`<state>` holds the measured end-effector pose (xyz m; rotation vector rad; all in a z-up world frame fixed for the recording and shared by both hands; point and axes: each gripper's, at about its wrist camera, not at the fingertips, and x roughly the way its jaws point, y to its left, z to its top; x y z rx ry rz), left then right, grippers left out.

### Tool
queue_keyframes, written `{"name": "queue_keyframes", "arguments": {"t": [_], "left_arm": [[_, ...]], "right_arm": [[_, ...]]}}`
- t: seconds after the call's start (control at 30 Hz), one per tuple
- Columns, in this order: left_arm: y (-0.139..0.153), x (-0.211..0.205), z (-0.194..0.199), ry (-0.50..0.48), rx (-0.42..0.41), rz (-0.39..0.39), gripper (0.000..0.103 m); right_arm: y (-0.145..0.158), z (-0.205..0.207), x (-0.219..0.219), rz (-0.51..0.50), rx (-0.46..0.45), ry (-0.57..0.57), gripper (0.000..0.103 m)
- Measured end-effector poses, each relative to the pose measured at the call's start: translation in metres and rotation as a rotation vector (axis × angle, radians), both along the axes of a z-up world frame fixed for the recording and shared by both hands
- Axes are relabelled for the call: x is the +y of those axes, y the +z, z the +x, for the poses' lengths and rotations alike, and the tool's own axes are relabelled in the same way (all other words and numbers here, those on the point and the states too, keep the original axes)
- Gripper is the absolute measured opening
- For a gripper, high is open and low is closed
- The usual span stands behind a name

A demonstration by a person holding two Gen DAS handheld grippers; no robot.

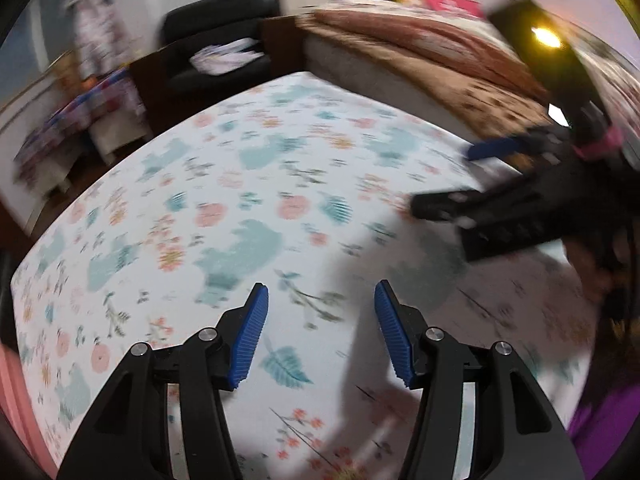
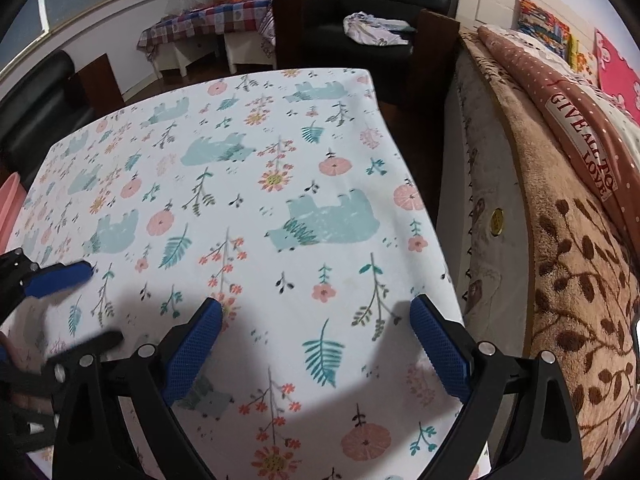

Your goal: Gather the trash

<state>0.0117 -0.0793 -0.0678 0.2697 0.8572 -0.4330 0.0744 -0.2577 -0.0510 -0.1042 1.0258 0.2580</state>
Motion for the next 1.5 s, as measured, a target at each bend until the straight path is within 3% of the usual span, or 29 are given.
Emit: {"name": "queue_keyframes", "arguments": {"t": [0.1,0.2,0.37,0.47,0.53,0.57,0.83,1.5], "left_arm": [[0.0,-0.01,-0.014,-0.114,-0.028,0.025,0.056],[-0.001,-0.02,-0.021,-0.143,-0.06,0.061,0.056],[-0.001,-0.023,-0.031,-0.235,-0.04,0.042,0.056],[-0.002,-0.025,-0.032,-0.232,-0.057,0.057,0.06],[-0.003,-0.025,-0.028,-0.193,-0.065,0.075,0.079],[-0.004,-0.024,-0.025,-0.176,-0.06,0.076,0.081],[-0.007,-0.006,-0.007,-0.142,0.059,-0.038,0.087],[-0.006,0.001,-0.009,-0.132,0.062,-0.032,0.092]], "right_arm": [[0.001,-0.009,0.001,-0.004,0.014,0.045,0.093],[0.0,-0.016,-0.003,0.004,0.009,0.053,0.095],[-0.001,-0.024,-0.004,0.015,-0.01,0.052,0.098],[-0.002,-0.022,-0.003,0.012,-0.013,0.05,0.099],[-0.001,-0.023,-0.004,0.015,-0.014,0.049,0.099],[-0.002,-0.024,-0.004,0.016,-0.016,0.049,0.099],[-0.002,-0.023,-0.004,0.017,-0.017,0.048,0.099],[-0.002,-0.023,-0.004,0.019,-0.017,0.05,0.1]]}}
